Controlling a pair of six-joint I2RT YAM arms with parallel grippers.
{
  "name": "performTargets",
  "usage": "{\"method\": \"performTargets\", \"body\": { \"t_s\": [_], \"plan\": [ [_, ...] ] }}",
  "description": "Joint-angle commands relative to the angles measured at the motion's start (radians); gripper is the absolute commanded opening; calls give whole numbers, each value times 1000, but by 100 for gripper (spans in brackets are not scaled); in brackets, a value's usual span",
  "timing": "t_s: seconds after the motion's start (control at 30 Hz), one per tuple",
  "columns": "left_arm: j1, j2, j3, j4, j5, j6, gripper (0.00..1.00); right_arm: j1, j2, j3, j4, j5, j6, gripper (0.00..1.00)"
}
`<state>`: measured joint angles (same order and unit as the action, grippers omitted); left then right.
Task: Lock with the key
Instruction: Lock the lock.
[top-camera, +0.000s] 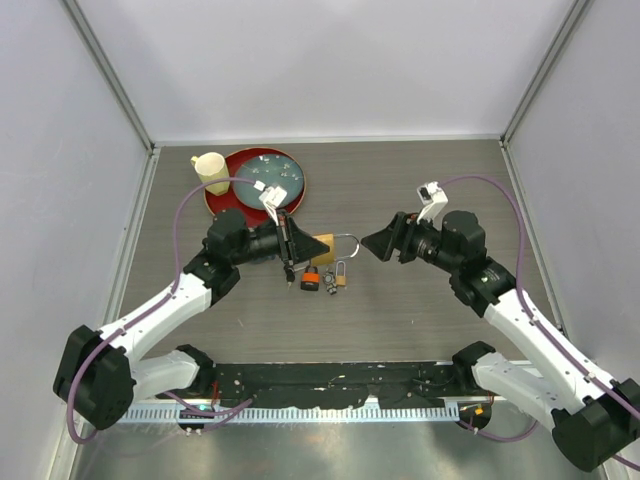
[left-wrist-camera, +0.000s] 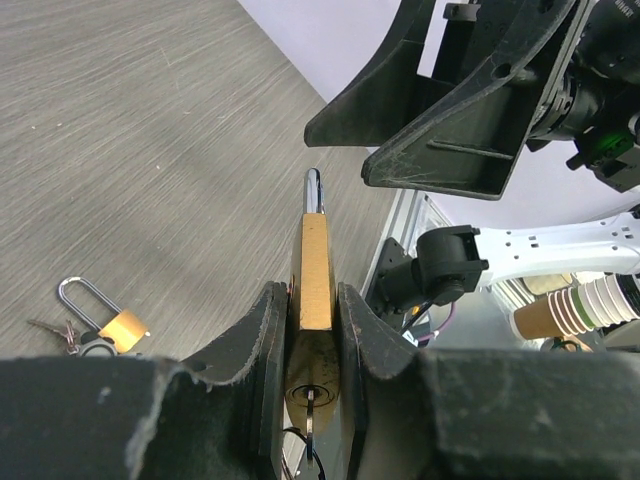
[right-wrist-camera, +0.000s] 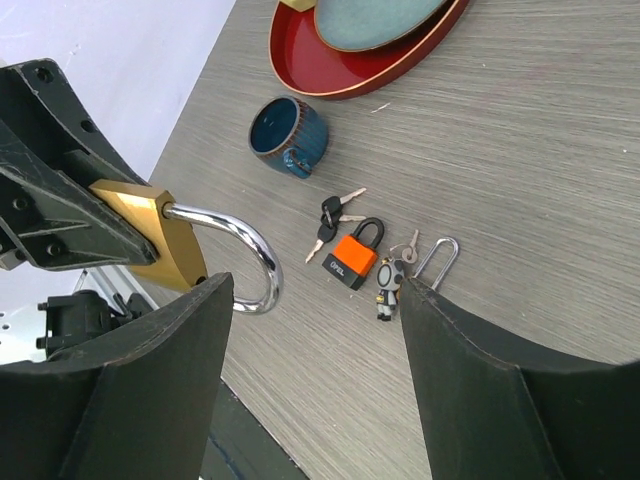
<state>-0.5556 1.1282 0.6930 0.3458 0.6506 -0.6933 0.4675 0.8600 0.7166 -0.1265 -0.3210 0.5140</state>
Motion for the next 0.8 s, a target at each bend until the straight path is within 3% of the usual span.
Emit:
{"method": "performTargets", "body": {
  "t_s": [0.0, 0.2, 0.33, 0.53, 0.77],
  "plan": [
    [5, -48, 31, 81, -2, 12, 0, 20, 37, 83, 53, -26, -17, 72],
    [5, -44, 31, 82, -3, 9, 0, 56, 114, 119, 45, -27, -29, 67],
    [3, -41, 31, 90, -6, 5, 0, 98, 151, 142, 24, 8, -45, 58],
    [5, -31, 36, 105, -9, -8, 0, 143, 185, 153, 16, 62, -63, 56],
    [3, -24, 37, 117, -5, -20, 0, 175, 221, 167, 28, 131, -57, 43]
  ]
}}
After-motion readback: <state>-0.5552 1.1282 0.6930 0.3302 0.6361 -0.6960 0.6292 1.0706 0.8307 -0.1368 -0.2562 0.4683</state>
